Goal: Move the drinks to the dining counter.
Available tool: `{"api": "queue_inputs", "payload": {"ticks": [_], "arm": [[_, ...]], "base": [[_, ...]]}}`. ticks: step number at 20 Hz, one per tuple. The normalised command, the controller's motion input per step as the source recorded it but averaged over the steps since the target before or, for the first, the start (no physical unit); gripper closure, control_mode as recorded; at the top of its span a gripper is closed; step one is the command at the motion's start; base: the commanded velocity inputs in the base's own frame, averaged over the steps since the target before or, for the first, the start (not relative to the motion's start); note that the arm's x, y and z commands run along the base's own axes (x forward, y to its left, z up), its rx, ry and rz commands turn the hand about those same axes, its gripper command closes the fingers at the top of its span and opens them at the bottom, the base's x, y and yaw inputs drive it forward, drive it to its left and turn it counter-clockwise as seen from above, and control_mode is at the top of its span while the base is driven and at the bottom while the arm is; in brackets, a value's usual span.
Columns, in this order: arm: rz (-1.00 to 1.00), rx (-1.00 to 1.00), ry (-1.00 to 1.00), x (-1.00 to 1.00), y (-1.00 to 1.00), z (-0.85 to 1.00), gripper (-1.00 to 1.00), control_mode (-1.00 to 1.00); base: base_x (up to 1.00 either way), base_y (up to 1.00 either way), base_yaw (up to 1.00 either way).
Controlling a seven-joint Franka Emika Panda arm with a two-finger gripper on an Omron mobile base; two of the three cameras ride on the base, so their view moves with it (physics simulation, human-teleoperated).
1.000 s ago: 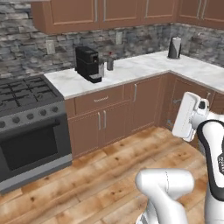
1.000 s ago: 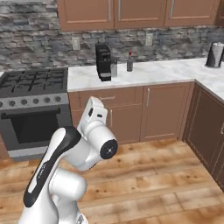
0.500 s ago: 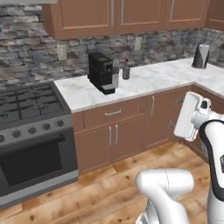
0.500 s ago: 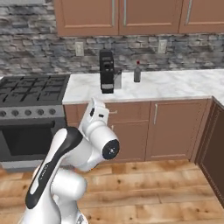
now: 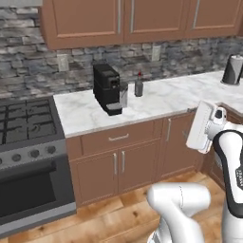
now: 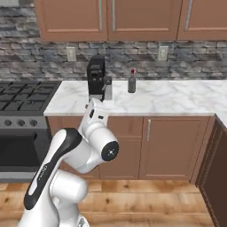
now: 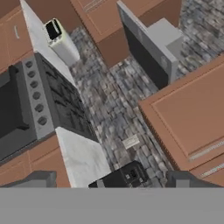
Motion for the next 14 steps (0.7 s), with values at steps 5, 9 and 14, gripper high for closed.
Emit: {"api": "queue_inputs", "payload": {"ticks": [5, 9, 14], "arm": [[0.00, 0.00, 0.00, 0.00, 0.00, 0.00, -1.00, 1.00], [0.00, 0.00, 0.00, 0.00, 0.00, 0.00, -1.00, 1.00], [0.00, 0.00, 0.00, 0.00, 0.00, 0.00, -1.00, 1.00]], "base": [[0.43, -0.77, 0.14], [0.75, -0.35, 0.13], [0.97, 0.00, 0.20]]}}
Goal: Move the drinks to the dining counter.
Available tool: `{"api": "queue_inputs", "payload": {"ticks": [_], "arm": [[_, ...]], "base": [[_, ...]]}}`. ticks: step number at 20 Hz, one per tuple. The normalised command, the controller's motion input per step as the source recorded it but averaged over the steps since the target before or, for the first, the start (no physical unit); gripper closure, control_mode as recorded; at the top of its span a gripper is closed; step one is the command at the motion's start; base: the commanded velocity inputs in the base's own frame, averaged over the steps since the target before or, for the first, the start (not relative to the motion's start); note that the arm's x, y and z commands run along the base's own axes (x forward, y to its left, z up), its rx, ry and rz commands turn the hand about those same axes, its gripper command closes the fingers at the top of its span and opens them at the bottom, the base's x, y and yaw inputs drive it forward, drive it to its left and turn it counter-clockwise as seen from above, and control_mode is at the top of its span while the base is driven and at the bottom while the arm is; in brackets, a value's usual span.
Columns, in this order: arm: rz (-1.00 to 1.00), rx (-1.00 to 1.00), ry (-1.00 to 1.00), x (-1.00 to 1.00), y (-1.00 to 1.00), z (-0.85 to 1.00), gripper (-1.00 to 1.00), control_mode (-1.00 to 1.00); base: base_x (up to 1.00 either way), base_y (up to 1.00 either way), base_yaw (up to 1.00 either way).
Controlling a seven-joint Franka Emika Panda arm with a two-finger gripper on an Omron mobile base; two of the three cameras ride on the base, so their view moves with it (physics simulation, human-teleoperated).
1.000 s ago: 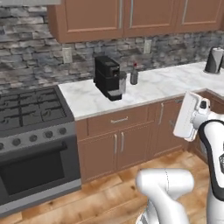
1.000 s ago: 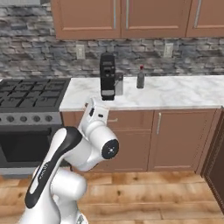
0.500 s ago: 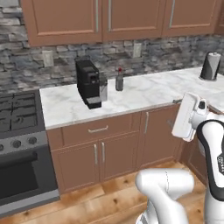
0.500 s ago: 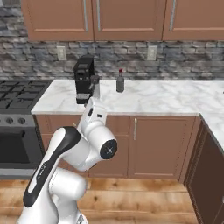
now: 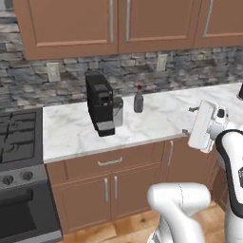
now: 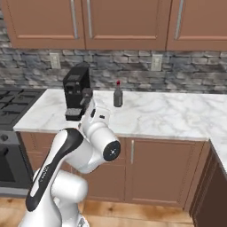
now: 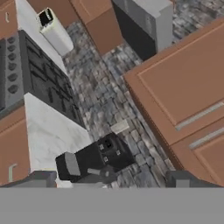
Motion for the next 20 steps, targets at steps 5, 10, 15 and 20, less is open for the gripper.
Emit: {"api": "queue_inputs", "payload": {"ticks": [5, 10, 15, 20], "arm": [[0.00, 0.00, 0.00, 0.00, 0.00, 0.00, -1.00, 1.00], [0.00, 0.00, 0.00, 0.00, 0.00, 0.00, -1.00, 1.00], [0.00, 0.00, 0.00, 0.00, 0.00, 0.00, -1.00, 1.00], [0.00, 0.00, 0.00, 0.00, 0.00, 0.00, -1.00, 1.00]], "base": [[0.94, -0.03, 0.21], [0.54, -0.32, 0.12], [0.31, -0.52, 0.07], [0.29, -0.57, 0.12]]}}
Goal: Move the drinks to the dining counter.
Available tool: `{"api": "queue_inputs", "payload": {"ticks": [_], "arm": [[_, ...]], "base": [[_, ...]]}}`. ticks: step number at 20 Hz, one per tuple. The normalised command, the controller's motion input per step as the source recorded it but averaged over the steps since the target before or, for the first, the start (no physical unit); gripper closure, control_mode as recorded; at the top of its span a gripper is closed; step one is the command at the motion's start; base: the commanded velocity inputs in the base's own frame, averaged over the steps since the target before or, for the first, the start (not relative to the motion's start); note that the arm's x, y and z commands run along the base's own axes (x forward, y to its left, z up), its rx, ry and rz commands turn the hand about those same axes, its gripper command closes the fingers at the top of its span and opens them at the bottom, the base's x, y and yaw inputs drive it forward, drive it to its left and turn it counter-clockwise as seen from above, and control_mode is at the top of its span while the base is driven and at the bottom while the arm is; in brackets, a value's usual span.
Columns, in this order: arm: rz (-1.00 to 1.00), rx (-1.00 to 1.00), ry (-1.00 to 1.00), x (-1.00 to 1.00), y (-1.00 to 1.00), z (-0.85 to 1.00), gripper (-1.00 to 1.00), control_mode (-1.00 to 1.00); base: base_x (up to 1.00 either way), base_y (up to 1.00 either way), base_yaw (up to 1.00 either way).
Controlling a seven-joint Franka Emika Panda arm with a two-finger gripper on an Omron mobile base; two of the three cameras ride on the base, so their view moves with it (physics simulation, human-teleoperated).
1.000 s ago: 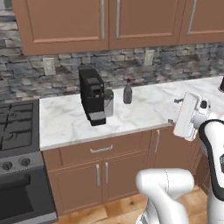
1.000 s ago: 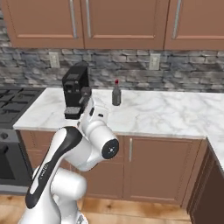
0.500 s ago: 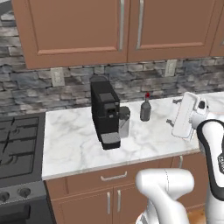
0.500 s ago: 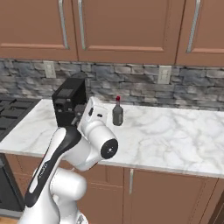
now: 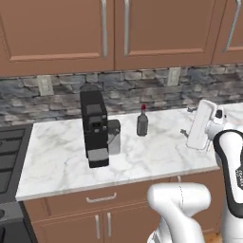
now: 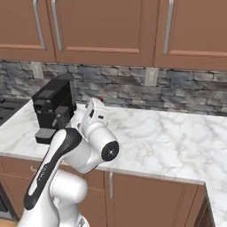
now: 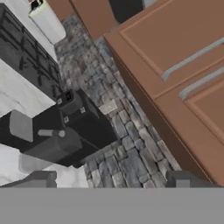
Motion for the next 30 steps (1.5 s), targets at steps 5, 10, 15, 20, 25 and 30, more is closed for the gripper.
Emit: {"api": "queue_inputs", "payload": {"ticks": [5, 10, 15, 20, 25, 30], "arm": [[0.00, 0.00, 0.00, 0.00, 0.00, 0.00, -1.00, 1.00], [0.00, 0.00, 0.00, 0.00, 0.00, 0.00, -1.00, 1.00], [0.00, 0.00, 0.00, 0.00, 0.00, 0.00, -1.00, 1.00], [0.00, 0.00, 0.00, 0.00, 0.00, 0.00, -1.00, 1.00], [0.00, 0.00, 0.00, 0.00, 0.00, 0.00, -1.00, 1.00], [0.02, 0.00, 0.00, 0.01, 0.00, 0.00, -1.00, -1.00]], "base": [[0.48, -0.28, 0.29], [0.72, 0.00, 0.35], [0.78, 0.00, 0.30], [0.39, 0.00, 0.11], [0.02, 0.00, 0.05], [0.00, 0.00, 0.01]]}}
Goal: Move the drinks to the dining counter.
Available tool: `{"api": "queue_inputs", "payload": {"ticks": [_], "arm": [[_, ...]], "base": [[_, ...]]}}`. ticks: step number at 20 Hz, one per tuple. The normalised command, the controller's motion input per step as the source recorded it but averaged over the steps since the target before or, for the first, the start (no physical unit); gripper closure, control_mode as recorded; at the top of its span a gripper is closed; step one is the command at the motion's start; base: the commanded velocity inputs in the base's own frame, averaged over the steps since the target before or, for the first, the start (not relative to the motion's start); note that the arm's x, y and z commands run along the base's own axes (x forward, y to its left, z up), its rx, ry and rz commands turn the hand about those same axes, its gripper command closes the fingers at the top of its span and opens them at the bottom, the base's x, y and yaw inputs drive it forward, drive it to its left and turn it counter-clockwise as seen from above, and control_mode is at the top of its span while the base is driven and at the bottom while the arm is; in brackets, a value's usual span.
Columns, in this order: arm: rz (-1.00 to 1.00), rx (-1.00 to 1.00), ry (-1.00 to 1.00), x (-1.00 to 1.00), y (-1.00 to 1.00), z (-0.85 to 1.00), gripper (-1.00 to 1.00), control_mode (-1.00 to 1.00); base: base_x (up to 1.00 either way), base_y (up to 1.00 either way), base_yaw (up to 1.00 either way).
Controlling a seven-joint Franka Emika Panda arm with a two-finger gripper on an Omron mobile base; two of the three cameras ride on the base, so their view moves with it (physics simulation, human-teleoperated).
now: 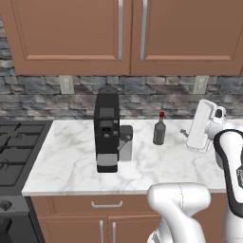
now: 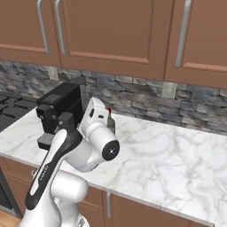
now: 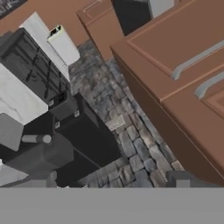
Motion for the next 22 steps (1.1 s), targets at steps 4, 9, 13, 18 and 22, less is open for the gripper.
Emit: {"api": "queue_inputs", "payload": {"ticks": [4, 9, 13, 18, 22], "arm": [[0.00, 0.00, 0.15, 0.27, 0.00, -0.01, -1.00, -1.00], [-0.01, 0.01, 0.39, 0.24, -0.08, 0.00, -1.00, -1.00], [-0.06, 0.14, 0.51, 0.19, -0.27, 0.00, -1.00, -1.00], [-0.04, 0.22, 0.40, 0.04, -0.41, -0.08, -1.00, -1.00], [-0.01, 0.06, 0.26, 0.00, -0.16, -0.33, -1.00, -1.00]], "base": [[0.00, 0.00, 0.00], [0.00, 0.00, 0.00], [0.00, 0.00, 0.00], [0.00, 0.00, 0.00], [0.00, 0.00, 0.00]]}}
